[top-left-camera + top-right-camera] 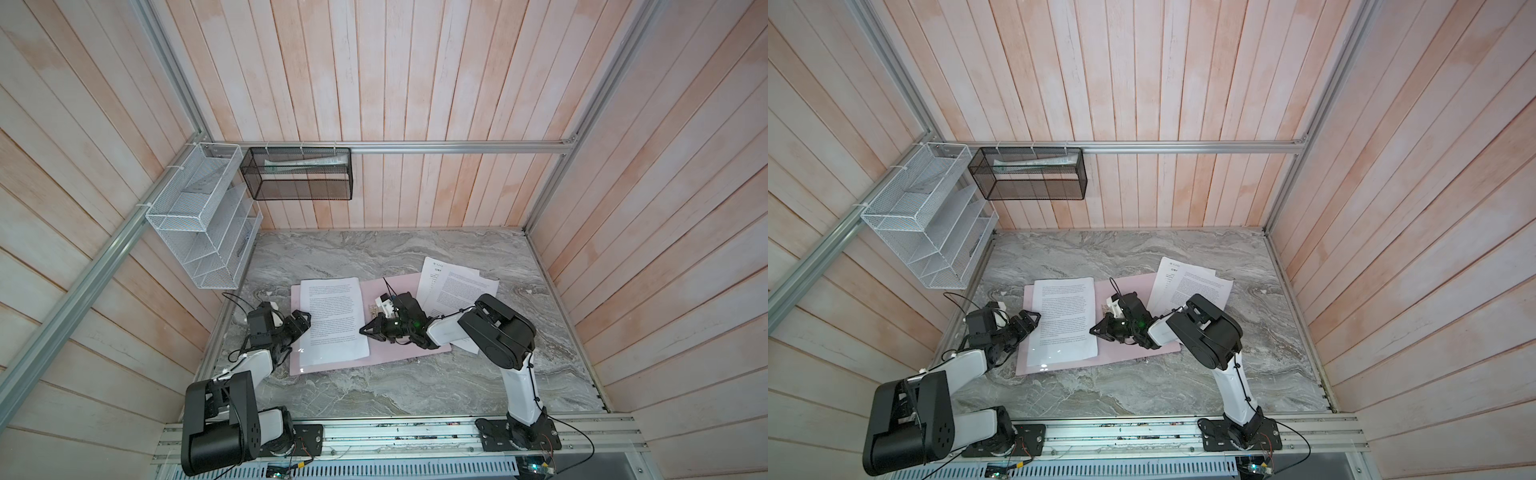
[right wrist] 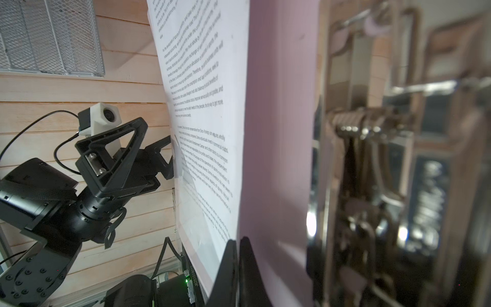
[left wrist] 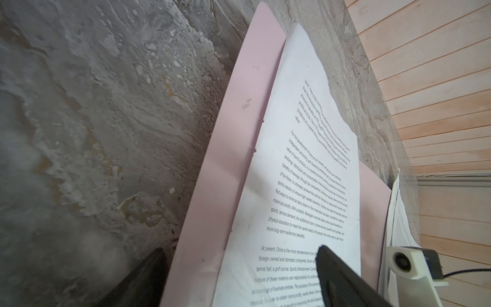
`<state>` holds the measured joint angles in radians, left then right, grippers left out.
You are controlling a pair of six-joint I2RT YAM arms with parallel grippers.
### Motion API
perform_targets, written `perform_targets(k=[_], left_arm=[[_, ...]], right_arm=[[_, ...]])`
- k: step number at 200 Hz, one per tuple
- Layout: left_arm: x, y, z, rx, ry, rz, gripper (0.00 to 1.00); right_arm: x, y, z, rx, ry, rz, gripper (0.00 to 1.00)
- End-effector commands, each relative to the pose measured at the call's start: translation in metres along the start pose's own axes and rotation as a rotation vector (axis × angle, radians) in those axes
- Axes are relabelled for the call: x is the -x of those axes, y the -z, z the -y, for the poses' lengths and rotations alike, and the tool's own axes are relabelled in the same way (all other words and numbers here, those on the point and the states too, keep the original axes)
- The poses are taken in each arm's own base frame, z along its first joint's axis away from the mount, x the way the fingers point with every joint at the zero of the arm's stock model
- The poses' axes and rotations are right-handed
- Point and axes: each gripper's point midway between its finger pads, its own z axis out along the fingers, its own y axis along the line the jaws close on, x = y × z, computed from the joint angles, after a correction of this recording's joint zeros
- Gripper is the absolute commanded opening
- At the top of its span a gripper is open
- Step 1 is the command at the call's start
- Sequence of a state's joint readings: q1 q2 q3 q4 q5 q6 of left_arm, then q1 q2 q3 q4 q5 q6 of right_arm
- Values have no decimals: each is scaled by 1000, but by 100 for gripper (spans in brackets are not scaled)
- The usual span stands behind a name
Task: Put the files into the folder
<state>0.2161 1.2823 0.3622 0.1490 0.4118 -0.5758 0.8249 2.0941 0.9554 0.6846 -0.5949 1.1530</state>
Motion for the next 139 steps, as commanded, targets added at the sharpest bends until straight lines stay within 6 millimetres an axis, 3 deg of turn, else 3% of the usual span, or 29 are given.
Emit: perform_targets(k=[1, 139], left_arm=[[-4, 1, -1, -7, 2, 0, 90], [-3, 2, 1, -14, -2, 5, 90]], right_arm=[[-4, 4, -15, 38, 12, -7, 0], [-7, -14, -14, -17, 113, -57, 0]])
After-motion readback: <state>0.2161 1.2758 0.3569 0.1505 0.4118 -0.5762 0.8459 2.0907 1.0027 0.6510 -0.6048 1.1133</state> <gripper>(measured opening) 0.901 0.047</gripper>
